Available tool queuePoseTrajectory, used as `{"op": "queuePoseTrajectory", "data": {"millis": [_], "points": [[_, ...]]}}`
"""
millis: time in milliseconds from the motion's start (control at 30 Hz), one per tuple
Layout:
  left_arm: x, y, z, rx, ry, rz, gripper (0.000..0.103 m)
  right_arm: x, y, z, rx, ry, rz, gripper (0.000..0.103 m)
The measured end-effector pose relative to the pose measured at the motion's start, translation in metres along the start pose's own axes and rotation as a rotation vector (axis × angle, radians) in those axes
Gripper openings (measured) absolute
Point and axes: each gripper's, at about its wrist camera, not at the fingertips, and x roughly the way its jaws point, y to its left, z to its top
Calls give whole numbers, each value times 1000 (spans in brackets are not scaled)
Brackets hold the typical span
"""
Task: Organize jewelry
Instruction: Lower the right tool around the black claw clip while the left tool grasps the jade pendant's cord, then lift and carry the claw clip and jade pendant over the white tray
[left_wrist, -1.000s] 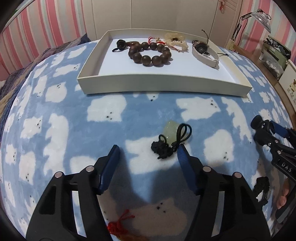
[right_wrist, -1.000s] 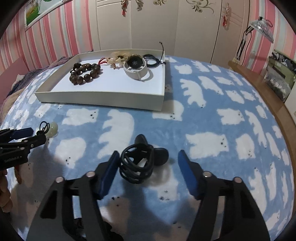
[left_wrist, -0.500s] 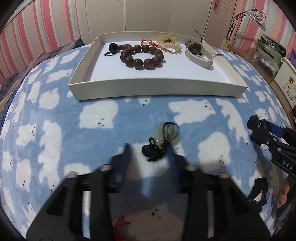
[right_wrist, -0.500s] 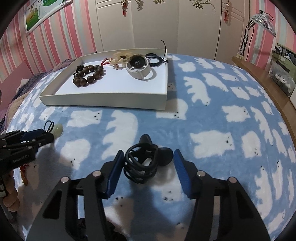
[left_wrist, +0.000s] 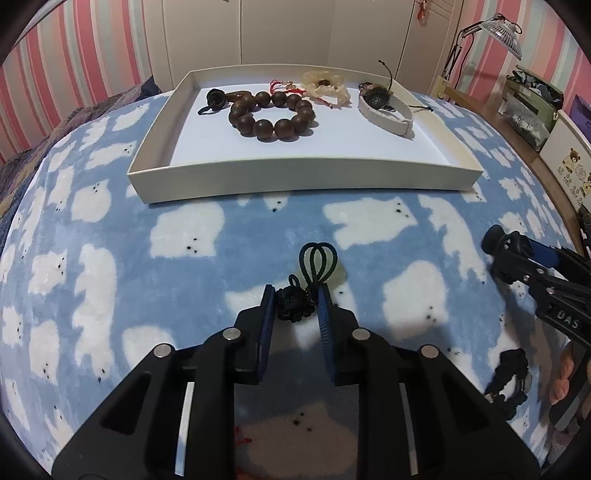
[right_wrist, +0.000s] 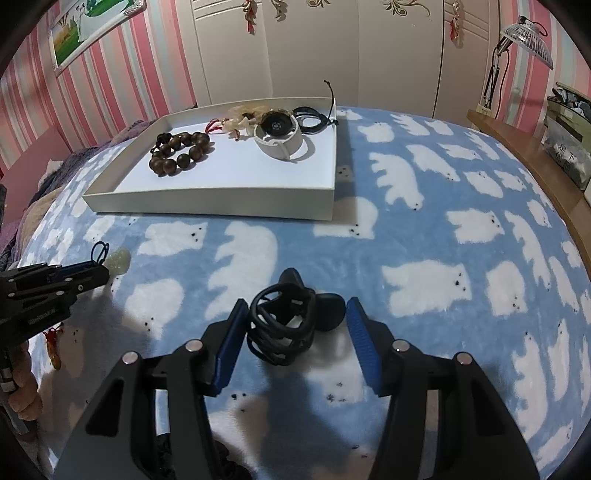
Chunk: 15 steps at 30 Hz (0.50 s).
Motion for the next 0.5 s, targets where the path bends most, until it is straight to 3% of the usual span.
{"op": "queuePoseTrajectory", "data": {"millis": [333,500], "points": [[-30,-14,6,17,-60,12,20,-10,1,5,-12,-26,-14,55],[-49,-15,23,13,-97,21,20,-23,9,23,-44,-72,-9,55]]}}
